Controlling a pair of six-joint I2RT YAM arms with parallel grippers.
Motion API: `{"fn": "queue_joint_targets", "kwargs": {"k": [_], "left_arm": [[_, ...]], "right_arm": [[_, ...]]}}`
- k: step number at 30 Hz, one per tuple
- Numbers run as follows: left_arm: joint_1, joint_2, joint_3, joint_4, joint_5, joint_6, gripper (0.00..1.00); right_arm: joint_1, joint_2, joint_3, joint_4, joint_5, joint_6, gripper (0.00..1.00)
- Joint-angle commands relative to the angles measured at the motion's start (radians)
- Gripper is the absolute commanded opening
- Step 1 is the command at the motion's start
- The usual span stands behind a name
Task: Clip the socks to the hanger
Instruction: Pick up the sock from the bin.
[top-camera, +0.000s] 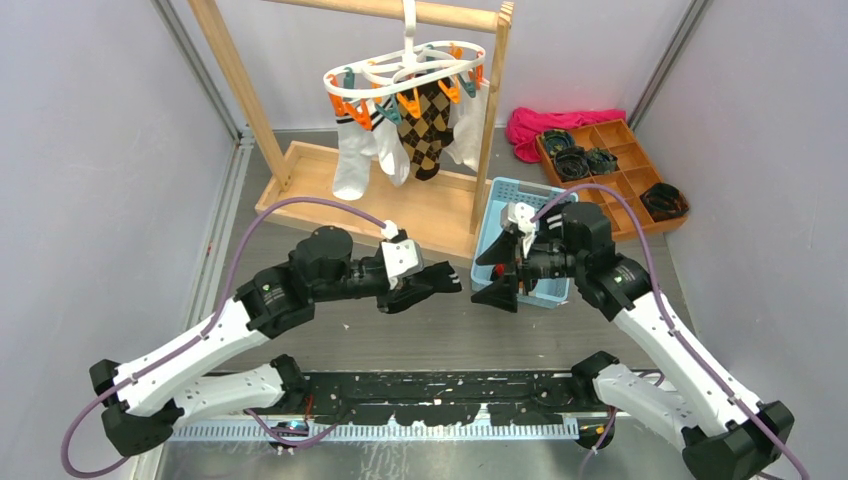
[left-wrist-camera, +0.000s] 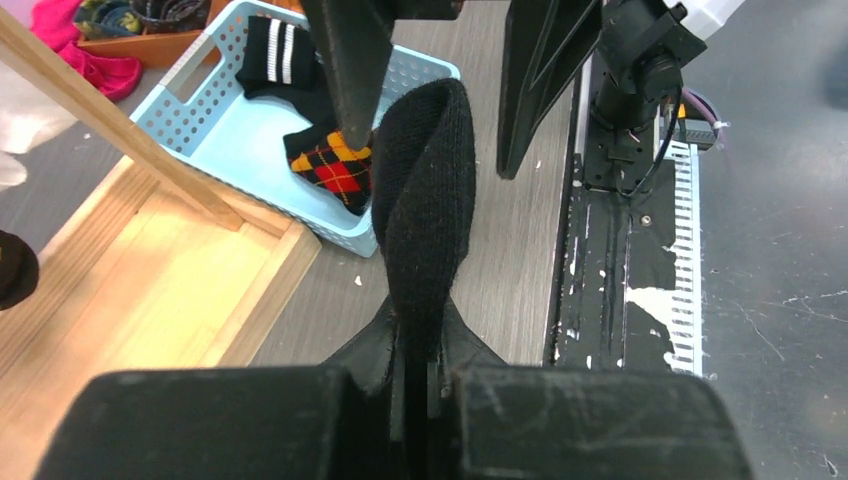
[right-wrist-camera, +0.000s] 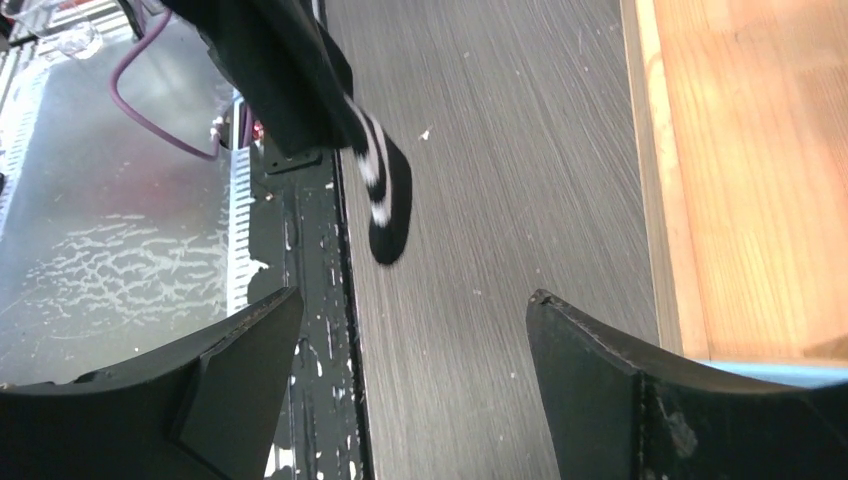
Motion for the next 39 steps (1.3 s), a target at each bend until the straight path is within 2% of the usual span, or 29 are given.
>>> {"fn": "queue_joint_targets", "kwargs": {"k": [1,6,8,12,15,19,21,25,26,27,28,29,30,34,39], "left_arm": [[-0.002,0.02,0.038,0.043,0.047,-0.027,0.0],[-0.002,0.032,0.036,0.114,0.063,-0.062,0.0],[-0.002,0.03,0.028,0.138,0.062,-0.074,0.0],[-0.001,0.021,0.01,0.183,0.06,-0.096,0.0],[-0.002,0.014,0.0,0.201,0.059,-0.108,0.0],[-0.002,0.006,-0.009,0.206,0.06,-0.114,0.0],[-0.002,0.001,-0.014,0.206,0.059,-0.113,0.0],[-0.002,-0.013,-0.028,0.204,0.043,-0.117,0.0],[-0.002,-0.021,-0.034,0.204,0.035,-0.122,0.06],[-0.002,-0.031,-0.04,0.205,0.028,-0.133,0.17],[-0.002,-0.044,-0.047,0.207,0.027,-0.15,0.34],[-0.002,-0.061,-0.055,0.211,0.026,-0.171,0.55],[0.0,-0.079,-0.07,0.22,0.022,-0.204,0.63],[0.0,-0.188,-0.159,0.283,-0.025,-0.323,0.75],[0.011,-0.248,-0.248,0.45,-0.141,-0.476,0.84]], "right_arm": [[0.059,0.049,0.024,0.16,0.011,0.02,0.88],[0.103,0.066,0.003,0.257,0.035,0.082,0.85],[0.118,0.072,0.002,0.257,0.029,0.088,0.78],[0.138,0.076,-0.003,0.242,0.03,0.071,0.55],[0.14,0.079,0.014,0.19,0.038,0.011,0.4],[0.141,0.084,0.054,0.12,0.051,-0.063,0.12],[0.14,0.083,0.082,0.07,0.063,-0.111,0.02],[0.141,0.081,0.167,-0.087,0.131,-0.244,0.01],[0.142,0.083,0.196,-0.142,0.153,-0.321,0.01],[0.142,0.084,0.224,-0.197,0.181,-0.383,0.01],[0.142,0.084,0.253,-0.243,0.212,-0.435,0.01],[0.141,0.082,0.279,-0.285,0.245,-0.492,0.01],[0.142,0.079,0.305,-0.32,0.28,-0.548,0.01],[0.142,0.05,0.365,-0.368,0.421,-0.759,0.01],[0.142,-0.012,0.353,-0.333,0.44,-1.004,0.01]]}}
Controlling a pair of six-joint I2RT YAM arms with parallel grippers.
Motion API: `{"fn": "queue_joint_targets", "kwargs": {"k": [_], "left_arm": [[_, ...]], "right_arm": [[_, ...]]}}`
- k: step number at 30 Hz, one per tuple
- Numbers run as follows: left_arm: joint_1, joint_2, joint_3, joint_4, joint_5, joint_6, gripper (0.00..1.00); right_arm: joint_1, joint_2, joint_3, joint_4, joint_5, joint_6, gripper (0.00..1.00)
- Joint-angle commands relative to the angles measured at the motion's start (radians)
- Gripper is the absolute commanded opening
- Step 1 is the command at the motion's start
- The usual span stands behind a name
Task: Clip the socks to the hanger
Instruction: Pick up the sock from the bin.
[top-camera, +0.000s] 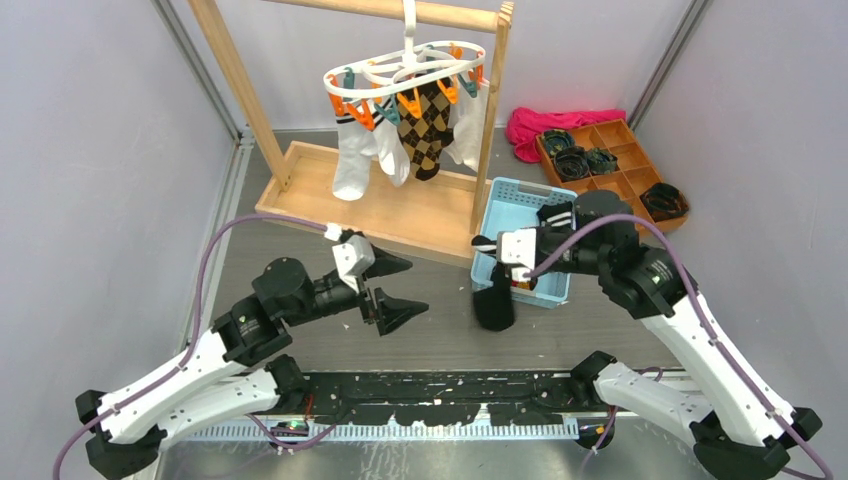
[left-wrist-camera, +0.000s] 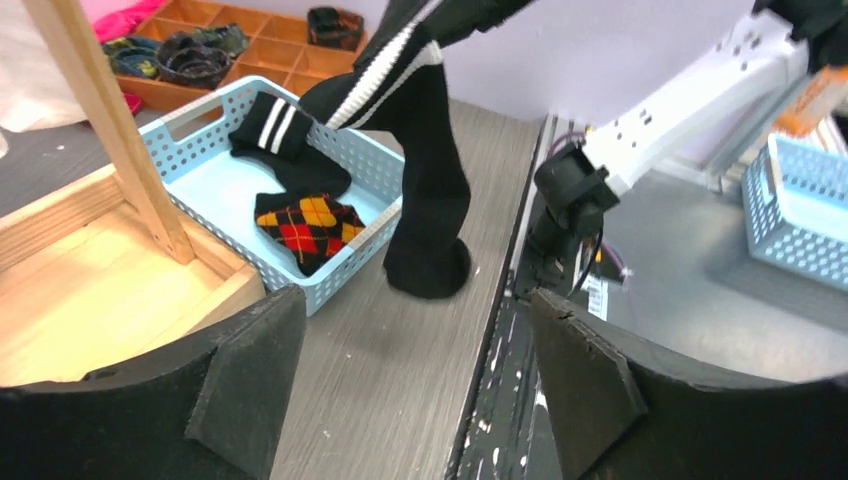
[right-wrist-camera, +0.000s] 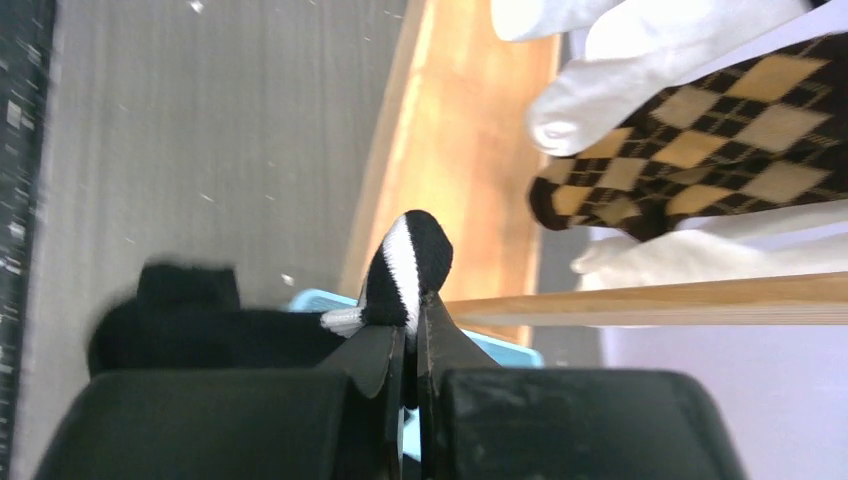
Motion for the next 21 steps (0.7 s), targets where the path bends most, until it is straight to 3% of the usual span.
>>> {"fn": "queue_joint_targets", "kwargs": {"k": [1,8,15,21], "left_arm": [[0.016,-0.019,-0.052,0.243,-0.131,-0.2,0.86],[0.037,0.113,-0.087,0.516,-0.144,-0.444,0.86],[0.075,0.178,-0.131,0.67,-0.127,-0.546,0.83],[0.168,0.256,-0.135,0.816,-0.02,-0.751,0.76]], "right_arm": [[0.001,-0.067,0.004,0.026,0.053,-0.327,0.01],[0.003,-0.138,-0.132,0.234,-0.042,-0.484,0.01],[0.051,-0.124,-0.147,0.314,-0.087,-0.495,0.01],[0.128,-0.104,-0.15,0.333,-0.07,-0.509,0.01]]}}
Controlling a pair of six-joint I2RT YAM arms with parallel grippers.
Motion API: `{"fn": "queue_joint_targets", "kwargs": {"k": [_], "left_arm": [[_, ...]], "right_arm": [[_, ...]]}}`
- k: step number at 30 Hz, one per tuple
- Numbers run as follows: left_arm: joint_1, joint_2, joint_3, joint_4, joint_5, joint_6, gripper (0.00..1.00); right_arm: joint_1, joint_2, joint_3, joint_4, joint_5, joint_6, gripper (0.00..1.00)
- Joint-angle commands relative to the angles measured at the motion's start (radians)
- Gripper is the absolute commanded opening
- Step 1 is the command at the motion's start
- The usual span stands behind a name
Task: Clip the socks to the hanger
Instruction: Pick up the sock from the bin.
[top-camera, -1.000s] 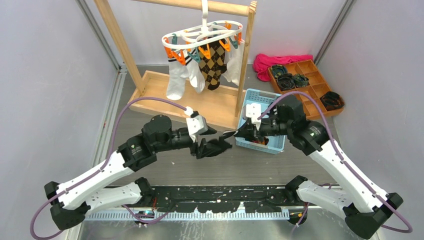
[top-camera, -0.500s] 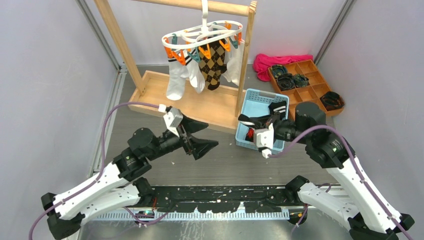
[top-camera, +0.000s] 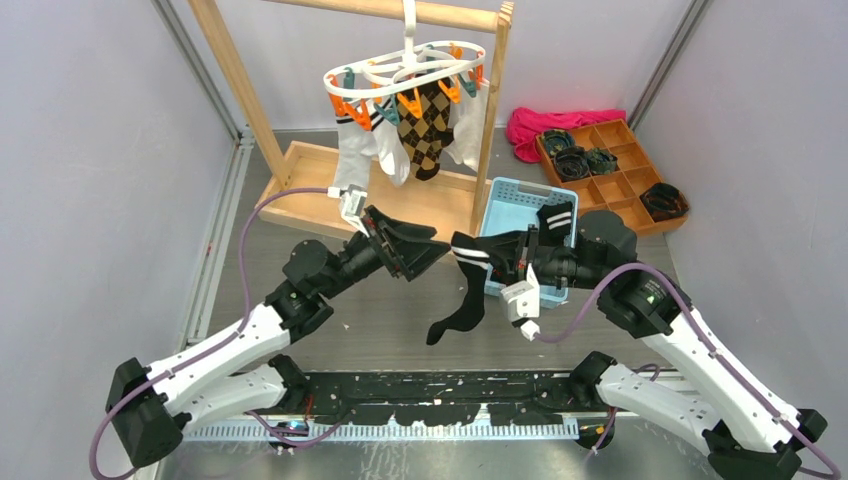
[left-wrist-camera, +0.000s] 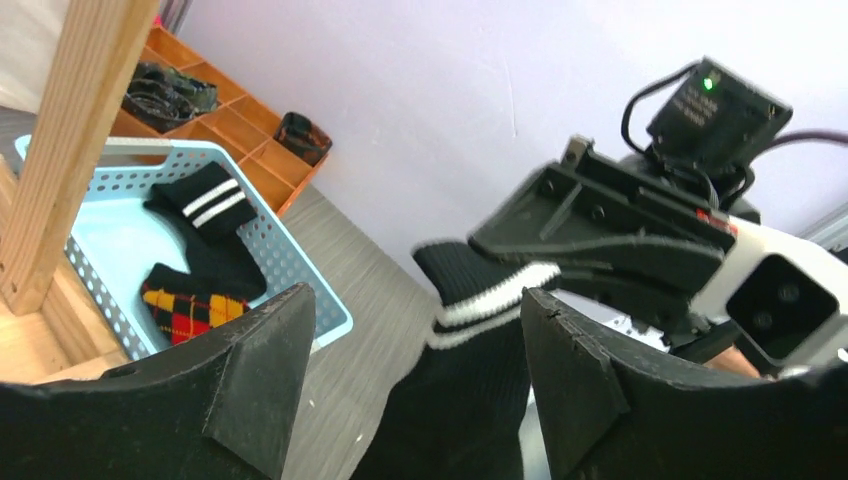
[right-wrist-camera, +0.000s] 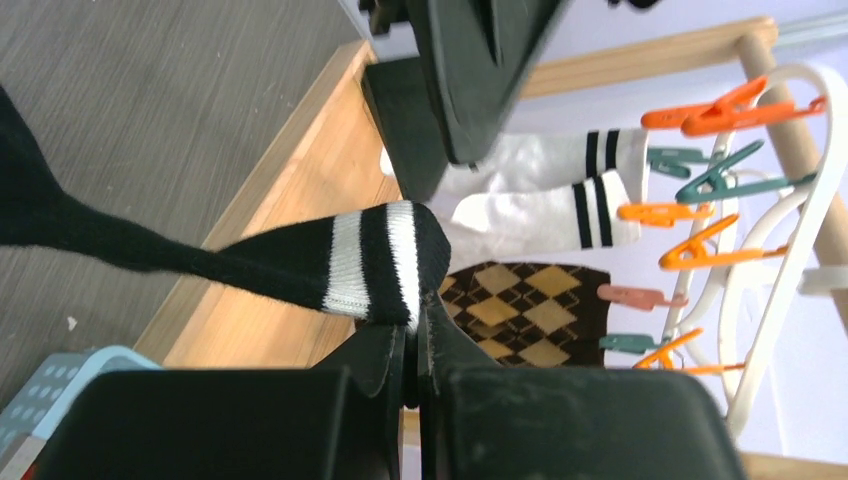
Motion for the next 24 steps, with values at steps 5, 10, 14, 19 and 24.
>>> {"fn": "queue_joint_targets", "kwargs": {"k": [5,10,14,19,24], "left_arm": [[0.064,0.08,0.004,0.274,0.135,-0.242,0.71],[0.071,0.111,0.022,0.271,0.193,-0.258,0.63],[0.09,0.118,0.026,0.242,0.226,-0.267,0.61],[0.108,0.106,0.022,0.256,0.269,-0.277,0.57],[0.114,0.129,0.044,0.29,0.339,-0.292,0.42]], "right_arm": [[0.088,0.021,-0.003,0.11,0.026,-0.029,0.01],[0.116,0.032,-0.008,0.134,0.056,-0.031,0.01],[0.125,0.034,-0.007,0.139,0.075,-0.032,0.01],[0.126,0.032,-0.015,0.138,0.094,-0.038,0.01],[0.128,0.03,-0.023,0.141,0.103,-0.041,0.01]]}}
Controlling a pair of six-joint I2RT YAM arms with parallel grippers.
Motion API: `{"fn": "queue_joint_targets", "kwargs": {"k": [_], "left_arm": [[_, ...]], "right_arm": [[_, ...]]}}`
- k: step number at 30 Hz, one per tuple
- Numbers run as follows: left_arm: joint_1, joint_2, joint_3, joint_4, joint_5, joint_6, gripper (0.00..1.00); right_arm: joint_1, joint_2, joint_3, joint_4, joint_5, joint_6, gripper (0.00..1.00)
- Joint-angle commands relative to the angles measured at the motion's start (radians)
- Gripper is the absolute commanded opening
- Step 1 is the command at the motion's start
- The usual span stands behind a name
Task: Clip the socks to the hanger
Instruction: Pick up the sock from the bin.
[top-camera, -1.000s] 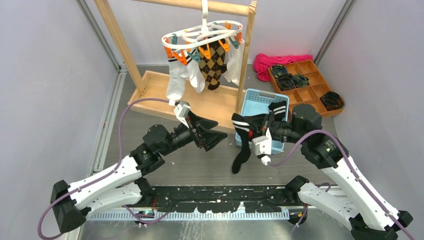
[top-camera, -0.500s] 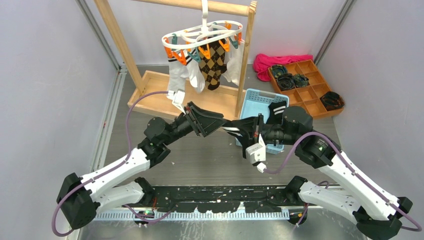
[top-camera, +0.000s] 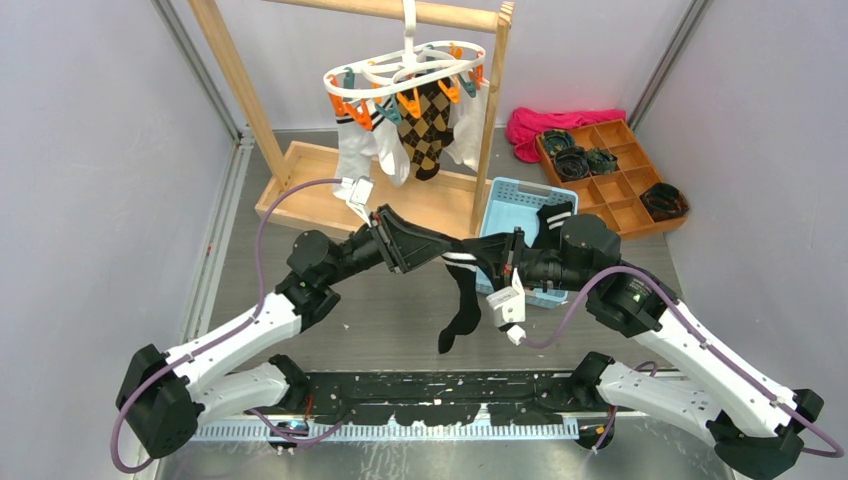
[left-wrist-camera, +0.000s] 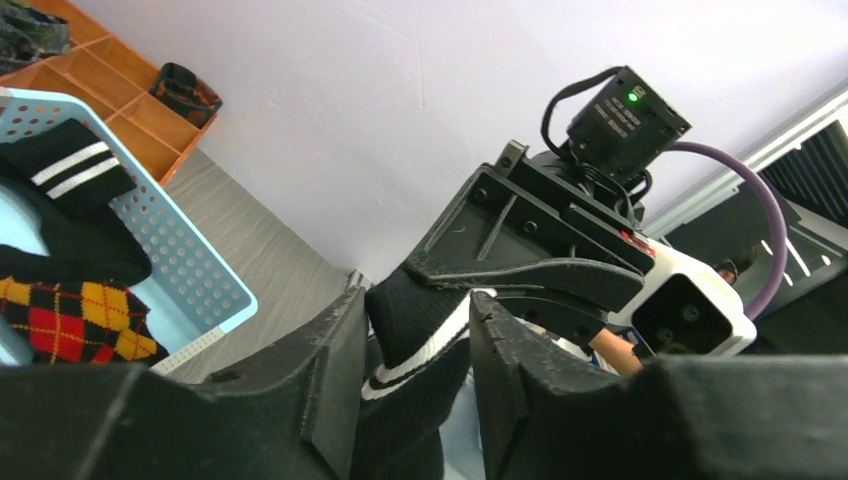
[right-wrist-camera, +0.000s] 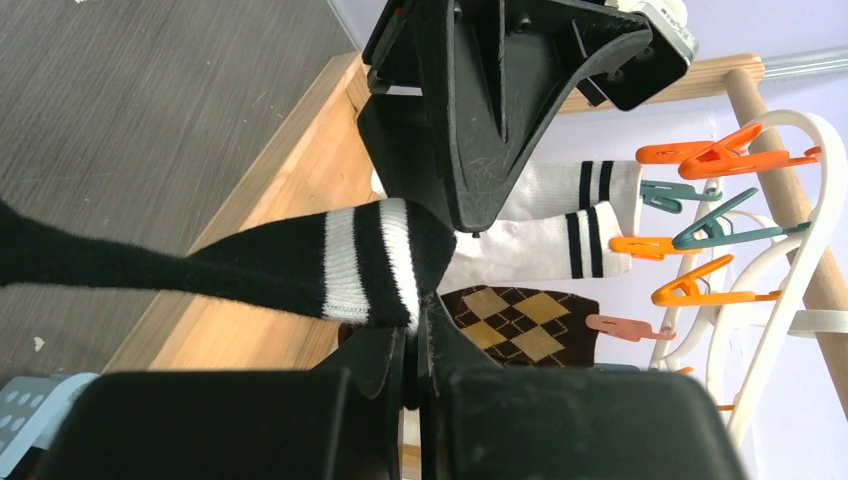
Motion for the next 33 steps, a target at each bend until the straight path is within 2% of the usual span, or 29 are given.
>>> {"fn": "queue_joint_targets", "kwargs": {"k": [1,2,4,5,12,14,15,16,19,21,24,26,30,33], "left_arm": [[0.006,0.017,0.053,0.086,0.1,-0.021,0.39],[0.006,0.026,0.06,0.093,0.114,-0.024,0.34],[0.006,0.044,0.072,0.102,0.132,-0.029,0.09],[0.006,0.048,0.077,0.103,0.136,-0.029,0.02],[0.016,0.035,0.083,0.069,0.159,0.018,0.0],[0.02,0.008,0.083,0.01,0.157,0.094,0.0],[0.02,-0.018,0.083,-0.029,0.151,0.166,0.0],[0.02,-0.032,0.085,-0.084,0.145,0.237,0.0],[0.02,-0.112,0.096,-0.285,0.11,0.491,0.0],[0.02,-0.162,0.101,-0.412,0.084,0.667,0.0],[0.02,-0.195,0.12,-0.518,0.083,0.845,0.0],[0.02,-0.199,0.134,-0.549,0.136,0.942,0.0],[0.02,-0.202,0.17,-0.606,0.158,1.091,0.0],[0.02,-0.202,0.18,-0.607,0.158,1.133,0.0]], "right_arm": [[0.007,-0.004,-0.001,0.057,0.019,-0.016,0.01],[0.006,-0.005,-0.002,0.059,0.019,-0.016,0.01],[0.007,-0.007,-0.004,0.06,0.02,-0.015,0.01],[0.008,-0.008,-0.005,0.062,0.021,-0.014,0.01],[0.01,-0.025,-0.018,0.067,0.041,0.001,0.02],[0.01,-0.036,-0.025,0.066,0.048,0.016,0.2],[0.01,-0.043,-0.031,0.066,0.056,0.029,0.38],[0.01,-0.053,-0.035,0.066,0.064,0.048,0.49],[0.01,-0.082,-0.042,0.026,0.084,0.131,0.65],[0.009,-0.097,-0.045,0.006,0.108,0.223,0.71],[0.006,-0.098,-0.041,-0.01,0.138,0.412,0.82],[0.002,-0.078,-0.023,-0.013,0.114,0.591,0.86],[-0.028,-0.022,-0.003,0.092,0.032,1.109,0.9],[-0.044,0.014,-0.021,0.202,-0.022,1.322,0.9]]}}
